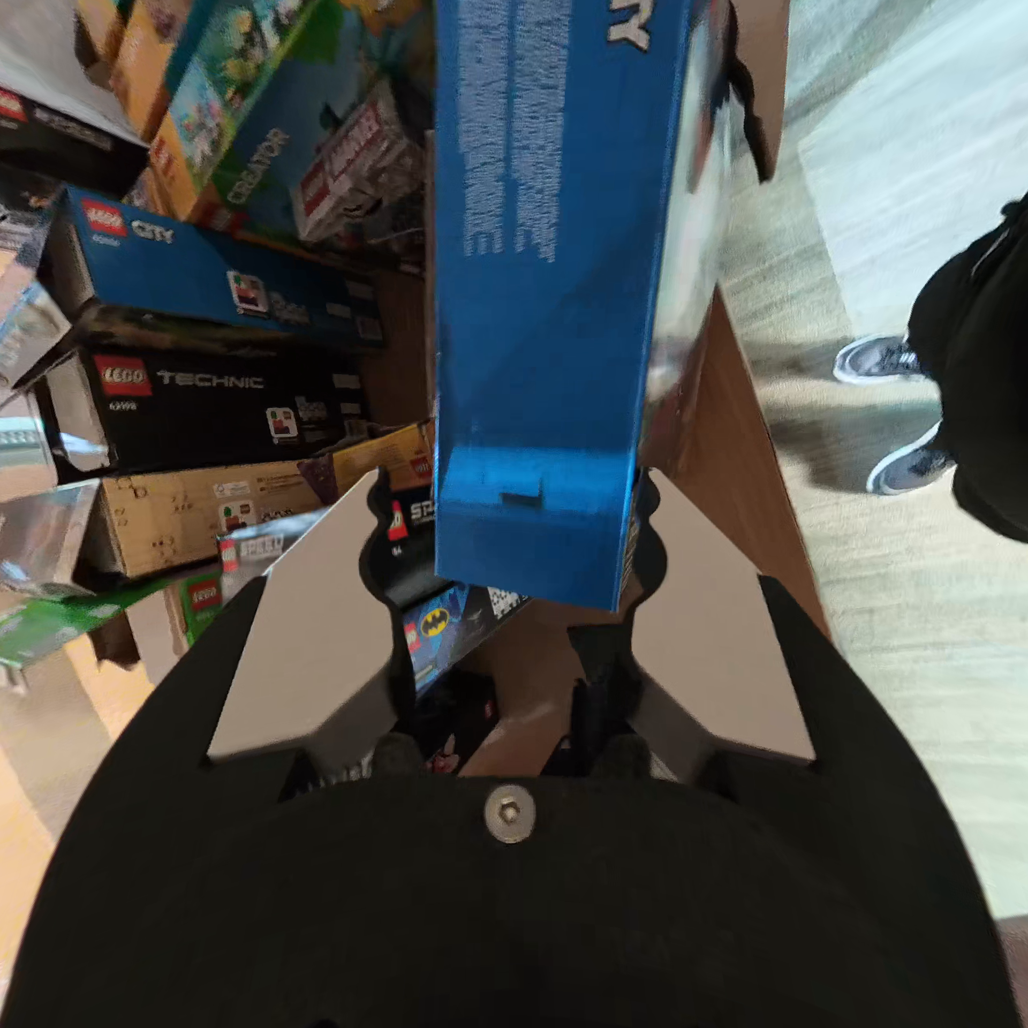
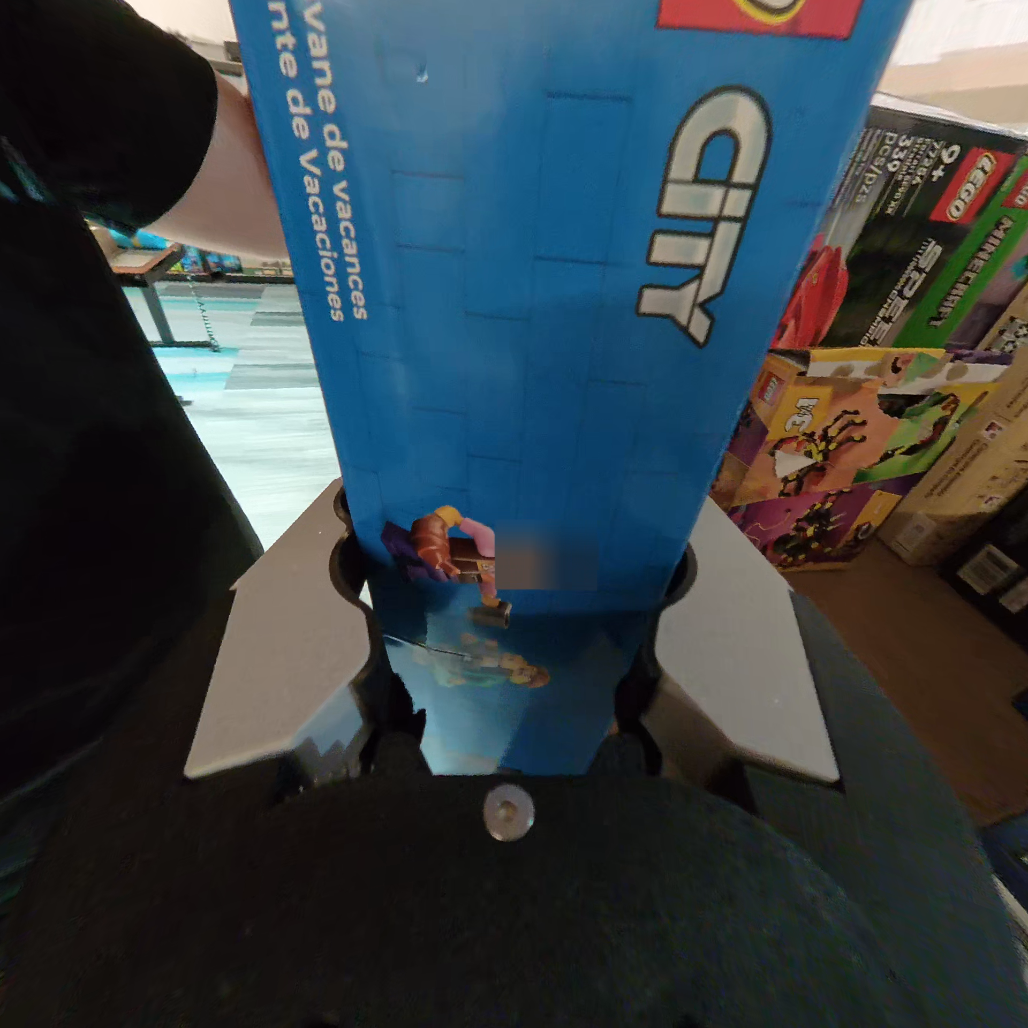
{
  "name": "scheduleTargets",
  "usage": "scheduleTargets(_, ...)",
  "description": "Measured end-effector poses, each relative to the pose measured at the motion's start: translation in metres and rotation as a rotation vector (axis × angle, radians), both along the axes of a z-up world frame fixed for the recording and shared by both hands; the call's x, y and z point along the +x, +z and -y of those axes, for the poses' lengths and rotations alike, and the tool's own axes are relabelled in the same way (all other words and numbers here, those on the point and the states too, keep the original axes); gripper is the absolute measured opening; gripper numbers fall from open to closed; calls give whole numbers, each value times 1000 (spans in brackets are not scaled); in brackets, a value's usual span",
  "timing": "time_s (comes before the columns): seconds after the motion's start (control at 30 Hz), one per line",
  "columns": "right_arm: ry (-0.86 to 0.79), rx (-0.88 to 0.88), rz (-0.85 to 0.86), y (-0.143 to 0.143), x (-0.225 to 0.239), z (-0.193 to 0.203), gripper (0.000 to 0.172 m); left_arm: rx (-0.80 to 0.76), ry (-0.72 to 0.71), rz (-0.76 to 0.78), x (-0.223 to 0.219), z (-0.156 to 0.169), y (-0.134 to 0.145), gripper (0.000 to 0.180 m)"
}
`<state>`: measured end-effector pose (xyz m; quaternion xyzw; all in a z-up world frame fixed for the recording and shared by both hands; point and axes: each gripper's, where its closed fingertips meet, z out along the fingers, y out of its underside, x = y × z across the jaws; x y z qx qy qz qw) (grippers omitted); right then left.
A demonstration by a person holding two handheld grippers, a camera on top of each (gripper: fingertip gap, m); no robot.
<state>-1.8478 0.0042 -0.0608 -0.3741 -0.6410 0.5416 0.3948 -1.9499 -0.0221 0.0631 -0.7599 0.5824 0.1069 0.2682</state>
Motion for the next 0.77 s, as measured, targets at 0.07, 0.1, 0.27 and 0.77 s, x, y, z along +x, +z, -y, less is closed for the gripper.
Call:
scheduleTargets(0.07, 37, 3, -10, 1, -2, 3, 109, -43, 16, 79, -4, 7, -1, 86)
scheduleTargets(0.1, 51, 2, -5, 0, -4, 3, 109, -74, 35, 71, -10, 11, -10, 87)
scheduleTargets(0.27, 99, -29, 13, -1, -12, 1, 110, -32, 68, 137, -18, 14, -26, 85)
scheduleTargets(0.77, -259, 467, -67, 137, -5, 17, 115, 41, 326, 152, -13, 31, -28, 86)
